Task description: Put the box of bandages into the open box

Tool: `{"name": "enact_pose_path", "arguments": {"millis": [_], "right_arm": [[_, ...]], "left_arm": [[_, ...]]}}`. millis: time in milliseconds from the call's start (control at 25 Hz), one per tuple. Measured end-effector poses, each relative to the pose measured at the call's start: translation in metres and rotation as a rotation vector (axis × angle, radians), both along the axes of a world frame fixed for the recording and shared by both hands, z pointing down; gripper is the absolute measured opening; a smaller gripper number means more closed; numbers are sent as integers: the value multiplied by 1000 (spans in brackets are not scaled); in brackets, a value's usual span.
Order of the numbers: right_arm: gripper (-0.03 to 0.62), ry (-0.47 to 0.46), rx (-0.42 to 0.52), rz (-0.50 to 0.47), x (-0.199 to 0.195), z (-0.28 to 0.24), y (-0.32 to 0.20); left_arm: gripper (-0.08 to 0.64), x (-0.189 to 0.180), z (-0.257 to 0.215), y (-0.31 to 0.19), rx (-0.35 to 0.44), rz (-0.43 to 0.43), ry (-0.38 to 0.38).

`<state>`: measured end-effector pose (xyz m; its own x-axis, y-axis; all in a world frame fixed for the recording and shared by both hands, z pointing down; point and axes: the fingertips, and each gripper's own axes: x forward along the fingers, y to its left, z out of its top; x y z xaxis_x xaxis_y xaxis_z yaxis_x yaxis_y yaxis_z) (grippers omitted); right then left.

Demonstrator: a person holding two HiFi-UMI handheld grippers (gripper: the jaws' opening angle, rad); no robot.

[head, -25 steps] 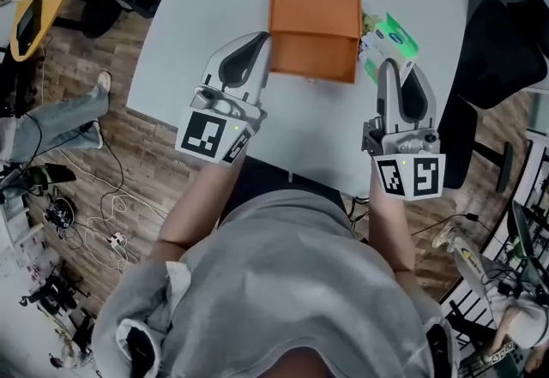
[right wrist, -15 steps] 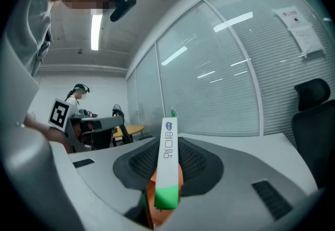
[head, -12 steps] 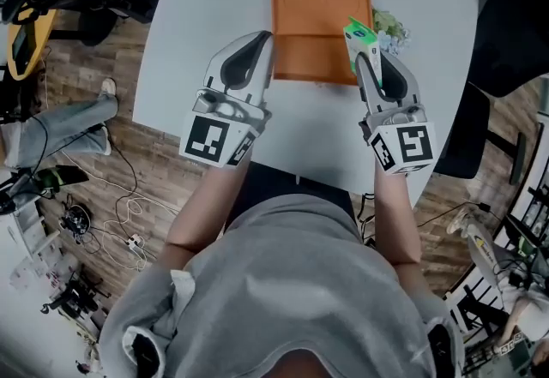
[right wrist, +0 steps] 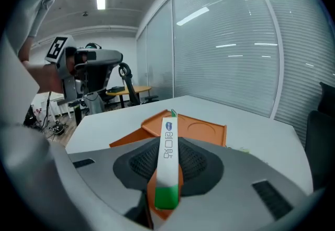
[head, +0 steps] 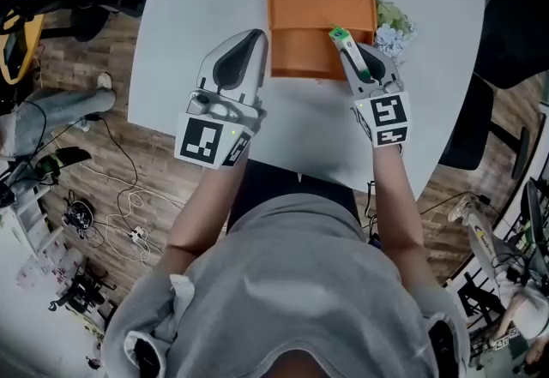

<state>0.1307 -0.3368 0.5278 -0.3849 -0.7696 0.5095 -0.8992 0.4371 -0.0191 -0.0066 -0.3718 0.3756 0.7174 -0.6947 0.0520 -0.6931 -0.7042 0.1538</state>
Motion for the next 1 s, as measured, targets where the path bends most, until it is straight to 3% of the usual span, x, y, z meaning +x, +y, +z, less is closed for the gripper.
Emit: {"name": "enact_pose_path", "arguments": {"millis": [480,840,1000], "right_arm": [[115,108,-107,-89,-18,61,12],[115,82,-84,-98,-28,52,-14],[114,-2,-67,-67,-26,30,-11]], "left_arm": [[20,-11,22,11,-16,-25,-10],[20,-20,22,-9,-13,-41,-8],[20,-19,14,-3,-4,-38,-1]]}}
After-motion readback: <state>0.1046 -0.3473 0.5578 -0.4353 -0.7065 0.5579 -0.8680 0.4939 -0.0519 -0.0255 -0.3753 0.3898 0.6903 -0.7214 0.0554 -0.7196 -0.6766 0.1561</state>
